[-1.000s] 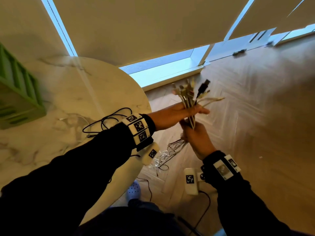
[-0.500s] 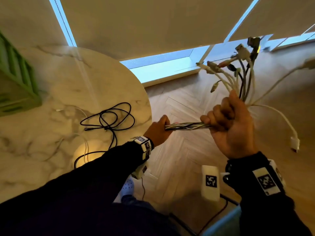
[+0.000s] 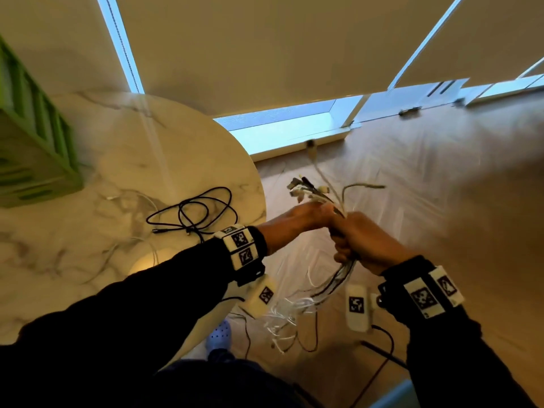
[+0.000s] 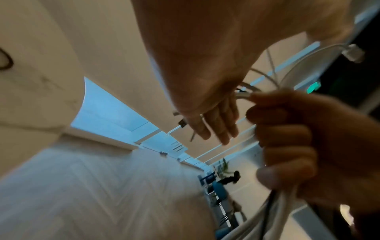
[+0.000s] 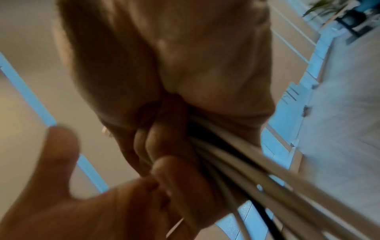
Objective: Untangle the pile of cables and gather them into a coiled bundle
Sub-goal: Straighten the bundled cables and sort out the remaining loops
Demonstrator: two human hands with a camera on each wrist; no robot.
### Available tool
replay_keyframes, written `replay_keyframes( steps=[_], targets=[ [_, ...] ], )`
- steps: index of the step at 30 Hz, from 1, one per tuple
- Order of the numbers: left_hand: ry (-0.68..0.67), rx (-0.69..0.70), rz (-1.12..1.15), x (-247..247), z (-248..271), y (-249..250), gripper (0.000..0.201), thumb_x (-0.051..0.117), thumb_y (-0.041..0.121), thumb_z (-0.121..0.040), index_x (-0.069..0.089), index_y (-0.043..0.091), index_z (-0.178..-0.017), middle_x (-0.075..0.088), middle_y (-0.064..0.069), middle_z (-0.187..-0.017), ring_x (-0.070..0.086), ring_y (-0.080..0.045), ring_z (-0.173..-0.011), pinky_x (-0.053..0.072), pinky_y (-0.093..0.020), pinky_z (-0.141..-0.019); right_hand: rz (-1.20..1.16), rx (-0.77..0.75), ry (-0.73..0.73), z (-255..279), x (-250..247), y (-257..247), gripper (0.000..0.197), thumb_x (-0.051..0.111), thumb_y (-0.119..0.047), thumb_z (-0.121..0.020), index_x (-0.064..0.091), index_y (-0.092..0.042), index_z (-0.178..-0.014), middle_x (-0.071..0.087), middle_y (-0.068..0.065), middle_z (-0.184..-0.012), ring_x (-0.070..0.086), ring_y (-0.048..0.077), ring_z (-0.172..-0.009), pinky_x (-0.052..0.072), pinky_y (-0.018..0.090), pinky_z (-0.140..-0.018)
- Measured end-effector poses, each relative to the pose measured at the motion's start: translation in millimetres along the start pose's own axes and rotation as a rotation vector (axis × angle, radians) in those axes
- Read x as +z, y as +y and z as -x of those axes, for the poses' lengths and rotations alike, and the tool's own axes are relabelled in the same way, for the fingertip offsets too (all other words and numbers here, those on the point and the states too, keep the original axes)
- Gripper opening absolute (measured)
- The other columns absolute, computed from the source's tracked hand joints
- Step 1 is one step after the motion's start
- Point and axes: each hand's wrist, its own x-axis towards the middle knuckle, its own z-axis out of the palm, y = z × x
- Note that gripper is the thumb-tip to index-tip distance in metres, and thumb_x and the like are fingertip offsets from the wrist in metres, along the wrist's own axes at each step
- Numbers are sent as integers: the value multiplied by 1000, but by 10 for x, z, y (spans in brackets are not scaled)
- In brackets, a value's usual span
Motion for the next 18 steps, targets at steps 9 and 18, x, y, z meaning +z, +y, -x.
replay_keyframes(
  steps=[9,18],
  targets=[
    [372,-241,513,-131,74,148,38,50,46,-100,63,14,-84,77,-11,-107,72,-28,-95,58,-36,-86,552,-228,-79,-104,536,56,34,40,-35,-105,59,-11,-89,52,1,-61,51,16,-51,49,30,-53],
    [141,-200,229,-396,633,571,27,38,31,-109,52,12,-98,33,6,-57,37,-14,-54,38,-29,-67,290,-140,-610,-355,842,111,33,64,-11,-95,57,-16,-63,63,6,-63,64,18,-66,52,23,-68]
  ],
)
